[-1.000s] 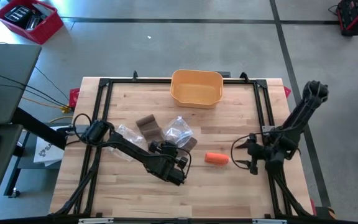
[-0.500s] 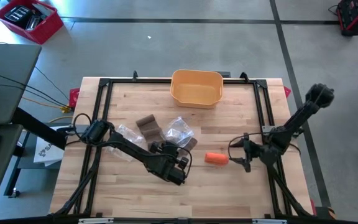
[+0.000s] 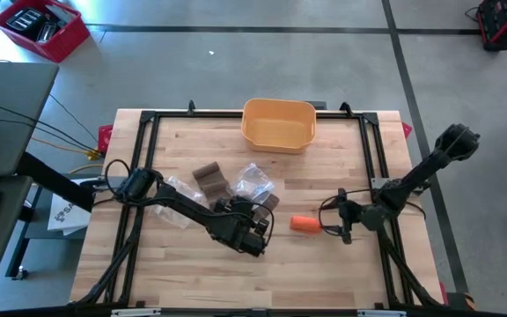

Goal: Roll bandage
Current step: Put the orange bandage into the bottom transparent zip bag

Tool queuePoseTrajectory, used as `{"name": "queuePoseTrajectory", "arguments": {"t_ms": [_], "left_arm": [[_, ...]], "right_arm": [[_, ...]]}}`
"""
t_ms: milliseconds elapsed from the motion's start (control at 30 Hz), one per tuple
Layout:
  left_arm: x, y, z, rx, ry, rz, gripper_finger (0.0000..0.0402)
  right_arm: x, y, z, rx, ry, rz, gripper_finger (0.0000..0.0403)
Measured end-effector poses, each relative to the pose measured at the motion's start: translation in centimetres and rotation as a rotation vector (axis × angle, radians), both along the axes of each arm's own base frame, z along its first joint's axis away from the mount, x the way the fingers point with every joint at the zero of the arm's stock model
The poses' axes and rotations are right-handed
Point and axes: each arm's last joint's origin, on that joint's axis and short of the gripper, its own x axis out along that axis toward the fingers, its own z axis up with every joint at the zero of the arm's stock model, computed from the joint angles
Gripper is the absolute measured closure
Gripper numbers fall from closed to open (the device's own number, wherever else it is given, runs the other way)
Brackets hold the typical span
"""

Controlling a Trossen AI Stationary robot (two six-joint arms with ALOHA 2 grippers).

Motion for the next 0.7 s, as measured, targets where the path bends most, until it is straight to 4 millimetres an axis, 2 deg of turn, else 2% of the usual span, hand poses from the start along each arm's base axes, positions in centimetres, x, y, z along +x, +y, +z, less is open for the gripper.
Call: {"name": "queuePoseTrajectory", "arguments": {"t_ms": [133, 267, 467, 700], "left_arm": [[0.3, 0.9, 0.0, 0.009, 0.024, -0.005, 0.0401], [0.8, 1.6, 0.0, 0.003, 0.013, 0.002, 0.0401], [1.4, 1.6, 0.1, -0.002, -0.011, -0.026, 0.0401], [1.9, 1.4, 0.2, -0.011, -0.052, -0.050, 0.0401]], "right_arm": [[0.4, 0.2, -0.6, -0.014, 0.051, 0.099, 0.0112], [0.8, 0.1, -0.9, -0.009, 0.039, 0.044, 0.0112], [1.1, 0.4, -1.6, 0.013, 0.069, 0.066, 0.0116], [1.3, 0.6, -2.4, 0.040, 0.096, 0.060, 0.0182]]}}
